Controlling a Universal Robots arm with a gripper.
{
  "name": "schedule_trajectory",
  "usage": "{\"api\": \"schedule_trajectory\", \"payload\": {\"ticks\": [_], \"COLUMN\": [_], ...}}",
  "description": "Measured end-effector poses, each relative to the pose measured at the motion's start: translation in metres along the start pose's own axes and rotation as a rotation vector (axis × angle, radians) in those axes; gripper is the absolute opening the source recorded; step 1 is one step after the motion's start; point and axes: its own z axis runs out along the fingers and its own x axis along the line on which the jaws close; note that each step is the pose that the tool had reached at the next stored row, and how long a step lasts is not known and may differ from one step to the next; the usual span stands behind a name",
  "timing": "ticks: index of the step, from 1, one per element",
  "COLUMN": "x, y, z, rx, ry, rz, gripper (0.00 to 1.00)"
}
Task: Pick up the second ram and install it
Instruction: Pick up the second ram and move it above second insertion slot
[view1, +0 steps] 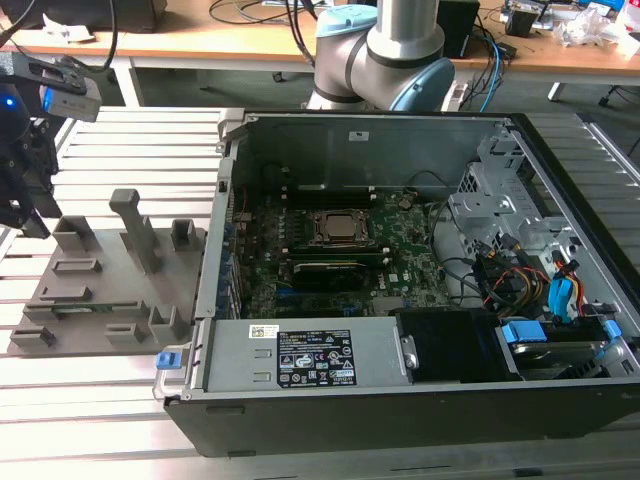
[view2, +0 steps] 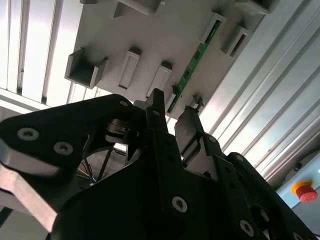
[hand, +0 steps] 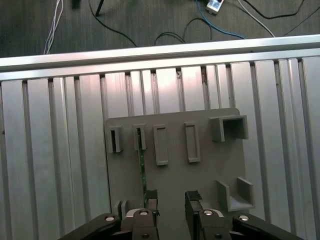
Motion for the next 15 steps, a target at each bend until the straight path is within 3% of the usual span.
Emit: {"api": "schedule_trajectory", "payload": {"ticks": [15], "x": [0.0003], "y": [-0.0008], "z": [0.0197], "rx": [0.0000], "ry": [0.0001], "rz": [0.000], "gripper": [0.36]}}
